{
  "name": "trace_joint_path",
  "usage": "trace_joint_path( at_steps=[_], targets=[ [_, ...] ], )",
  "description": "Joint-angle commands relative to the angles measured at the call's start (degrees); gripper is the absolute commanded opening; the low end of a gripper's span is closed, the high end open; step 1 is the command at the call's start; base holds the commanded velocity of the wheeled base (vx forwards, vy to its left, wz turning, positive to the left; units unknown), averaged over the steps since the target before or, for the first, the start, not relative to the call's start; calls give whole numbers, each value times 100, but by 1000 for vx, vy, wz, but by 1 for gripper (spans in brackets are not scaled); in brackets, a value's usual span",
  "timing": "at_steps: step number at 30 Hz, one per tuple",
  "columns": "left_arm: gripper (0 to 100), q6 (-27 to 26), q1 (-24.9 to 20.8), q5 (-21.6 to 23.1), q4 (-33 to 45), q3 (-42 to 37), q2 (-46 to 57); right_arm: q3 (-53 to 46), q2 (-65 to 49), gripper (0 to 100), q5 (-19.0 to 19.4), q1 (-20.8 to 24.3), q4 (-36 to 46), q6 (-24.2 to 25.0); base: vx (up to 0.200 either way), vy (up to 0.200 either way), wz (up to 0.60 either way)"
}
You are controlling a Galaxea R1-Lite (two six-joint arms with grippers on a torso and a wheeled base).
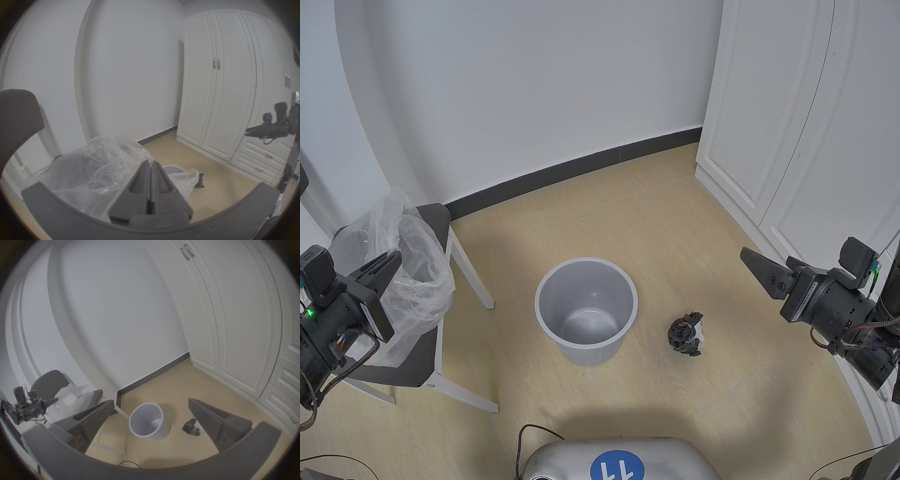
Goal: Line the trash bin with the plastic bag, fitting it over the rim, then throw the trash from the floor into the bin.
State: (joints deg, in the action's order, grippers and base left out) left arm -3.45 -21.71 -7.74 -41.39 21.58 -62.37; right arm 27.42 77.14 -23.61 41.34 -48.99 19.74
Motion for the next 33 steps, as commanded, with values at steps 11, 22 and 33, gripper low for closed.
trace_joint_path(
  at_steps=[11,22,33],
  targets=[
    [0,99,-694,871,324,-154,664,493,504,100,94,-12,-14,549,0,0,0],
    [0,125,-1529,862,315,-163,673,756,1172,100,94,59,-40,1173,0,0,0],
    [0,424,-2109,871,272,-145,489,748,1435,100,270,269,-31,1630,0,0,0]
  ],
)
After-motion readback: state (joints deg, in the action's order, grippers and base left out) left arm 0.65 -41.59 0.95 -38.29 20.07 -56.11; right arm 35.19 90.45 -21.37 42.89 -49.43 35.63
